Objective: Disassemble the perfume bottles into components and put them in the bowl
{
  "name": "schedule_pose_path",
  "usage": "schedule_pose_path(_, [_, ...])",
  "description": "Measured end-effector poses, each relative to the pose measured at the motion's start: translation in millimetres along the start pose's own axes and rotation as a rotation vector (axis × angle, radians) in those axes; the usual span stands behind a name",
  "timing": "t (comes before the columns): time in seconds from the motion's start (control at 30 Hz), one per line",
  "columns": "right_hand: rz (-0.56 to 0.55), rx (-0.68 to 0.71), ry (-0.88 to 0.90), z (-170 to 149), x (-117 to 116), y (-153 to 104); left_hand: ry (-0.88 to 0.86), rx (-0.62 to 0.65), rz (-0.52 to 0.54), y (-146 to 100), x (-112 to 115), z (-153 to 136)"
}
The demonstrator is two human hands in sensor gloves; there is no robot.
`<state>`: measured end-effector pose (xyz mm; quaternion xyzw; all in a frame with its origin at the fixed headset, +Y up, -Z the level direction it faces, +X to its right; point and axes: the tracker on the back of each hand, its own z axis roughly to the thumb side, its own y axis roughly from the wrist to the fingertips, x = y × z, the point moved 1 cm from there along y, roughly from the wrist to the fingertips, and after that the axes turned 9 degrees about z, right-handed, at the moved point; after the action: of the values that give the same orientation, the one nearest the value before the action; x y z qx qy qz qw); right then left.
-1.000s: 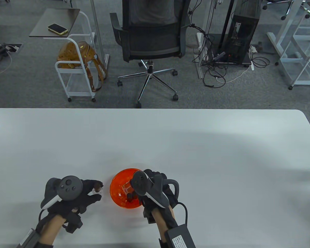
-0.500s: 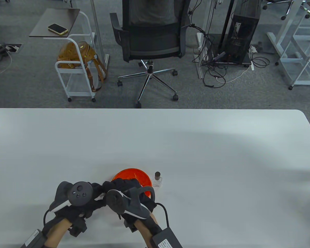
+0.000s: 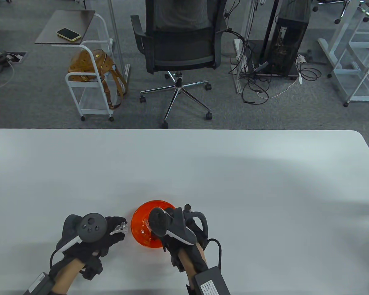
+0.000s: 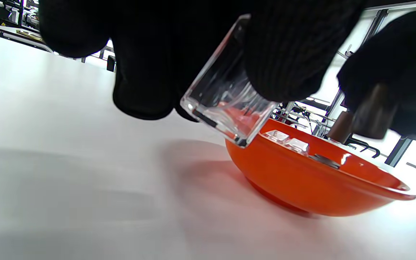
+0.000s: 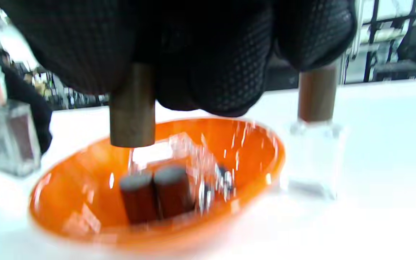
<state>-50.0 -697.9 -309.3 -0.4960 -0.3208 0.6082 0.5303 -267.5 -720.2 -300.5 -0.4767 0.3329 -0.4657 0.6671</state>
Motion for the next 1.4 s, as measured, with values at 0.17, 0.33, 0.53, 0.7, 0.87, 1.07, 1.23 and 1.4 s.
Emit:
schedule_pose_path(0.17, [0.057, -0.011, -0.173, 12.9, -20.9, 8.1, -0.015, -0.007, -0.006, 0.3, 0.3, -0.5])
schedule_pose_path(0.33, [0.058, -0.013, -0.162, 13.3, -21.9, 9.3, -0.038, -0.01, -0.016, 1.1, 1.2, -1.4])
schedule_pose_path(0.53, [-0.058, -0.022, -0.057, 8.8, -6.8, 3.5, -0.013, 0.014, -0.018, -0.2, 2.4, 3.3])
schedule_pose_path(0.7, [-0.134, 0.09, 0.176, 17.0, 3.4, -3.4, -0.005, 0.031, -0.005, -0.3, 1.4, 8.3])
schedule_pose_path(0.87, [-0.18, 0.152, 0.284, 32.5, 4.0, -6.6, -0.013, 0.042, -0.001, -0.1, 1.5, 11.2])
schedule_pose_path(1.07, [-0.301, 0.111, 0.189, 44.8, -0.6, -7.9, 0.0, 0.067, 0.035, -2.5, -1.1, 15.1])
schedule_pose_path(1.23, [-0.29, 0.114, 0.179, 48.9, -2.8, -7.9, -0.008, 0.071, 0.056, -3.6, -3.2, 16.6])
schedule_pose_path(1.4, [-0.256, 0.115, 0.187, 49.4, -3.0, -7.5, -0.043, 0.06, 0.077, -3.7, -4.1, 11.9])
